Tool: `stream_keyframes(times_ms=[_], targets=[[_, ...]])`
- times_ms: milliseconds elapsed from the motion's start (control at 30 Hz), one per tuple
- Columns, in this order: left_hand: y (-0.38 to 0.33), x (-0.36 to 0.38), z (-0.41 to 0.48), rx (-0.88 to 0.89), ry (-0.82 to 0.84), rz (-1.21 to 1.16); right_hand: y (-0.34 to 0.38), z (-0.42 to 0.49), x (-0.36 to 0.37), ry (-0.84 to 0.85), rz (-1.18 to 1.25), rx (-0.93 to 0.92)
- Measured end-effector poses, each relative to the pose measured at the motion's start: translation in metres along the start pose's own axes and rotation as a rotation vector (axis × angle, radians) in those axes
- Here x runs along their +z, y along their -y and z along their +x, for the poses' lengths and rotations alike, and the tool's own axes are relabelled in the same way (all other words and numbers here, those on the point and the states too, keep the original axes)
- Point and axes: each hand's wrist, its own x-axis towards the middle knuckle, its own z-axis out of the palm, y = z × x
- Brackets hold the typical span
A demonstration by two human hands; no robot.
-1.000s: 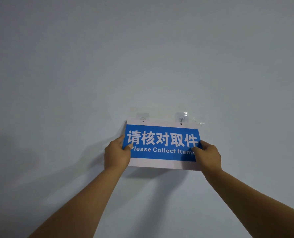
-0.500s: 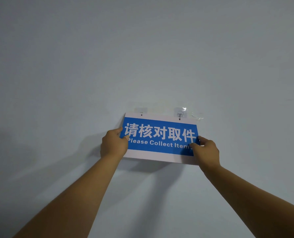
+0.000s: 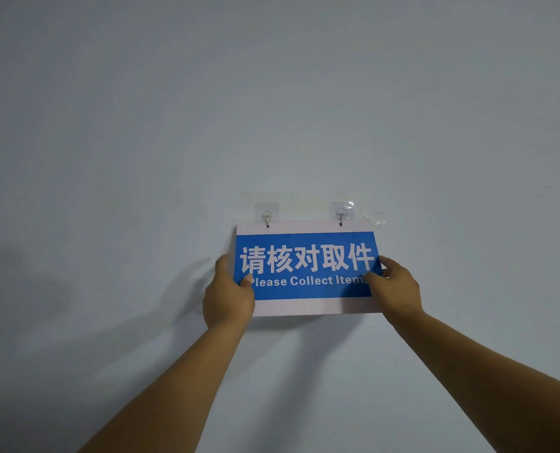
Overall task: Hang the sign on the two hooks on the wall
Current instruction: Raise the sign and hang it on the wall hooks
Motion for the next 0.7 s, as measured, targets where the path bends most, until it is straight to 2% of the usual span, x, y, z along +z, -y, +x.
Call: stream_keyframes(times_ms=[200,333,567,700], targets=[[0.000,0.025,0.003,-0.174,0.102,-0.196,-0.005,0.015,0.015,0.017,0.075,0.149],[-0.001,0.025,0.012,-0.270,0.111,-0.271,-0.007,0.028,0.025,0.018,0.110,0.194],[-0.009,0.015,0.036,-0.322,0.122,-0.274,-0.010,0.042,0.025,0.004,0.064,0.207],[-0.017,0.013,0.044,-0.300,0.225,-0.292,-0.010,0.046,0.027,0.017,0.066,0.176]])
